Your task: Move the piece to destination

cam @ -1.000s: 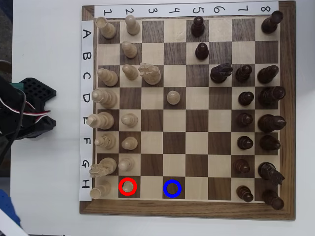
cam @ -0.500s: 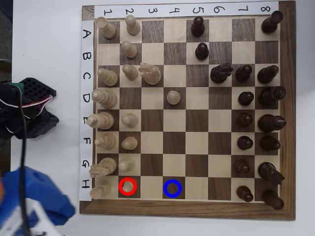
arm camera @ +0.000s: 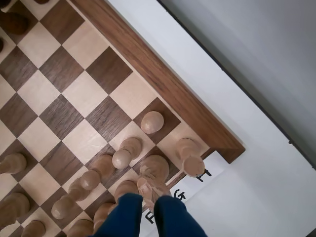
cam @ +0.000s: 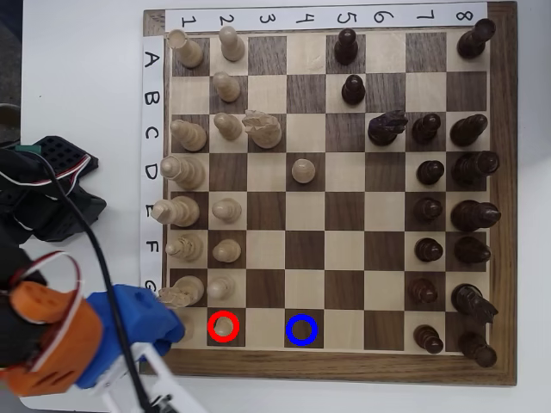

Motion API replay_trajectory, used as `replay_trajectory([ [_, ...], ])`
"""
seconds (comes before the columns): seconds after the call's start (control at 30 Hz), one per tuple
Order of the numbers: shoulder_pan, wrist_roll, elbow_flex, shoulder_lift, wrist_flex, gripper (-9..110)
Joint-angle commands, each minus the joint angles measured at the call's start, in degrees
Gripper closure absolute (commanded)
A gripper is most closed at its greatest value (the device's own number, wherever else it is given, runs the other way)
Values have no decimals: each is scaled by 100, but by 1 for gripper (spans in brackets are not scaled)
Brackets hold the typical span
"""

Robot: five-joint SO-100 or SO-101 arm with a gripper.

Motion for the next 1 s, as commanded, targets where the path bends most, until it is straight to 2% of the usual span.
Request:
replay_trajectory([
  [0.0,-325,773,360,-70,-721,93],
  [0.37,-501,932,668,-167,-1336,88],
  [0.97,-545,1002,1222,-721,-2276,88],
])
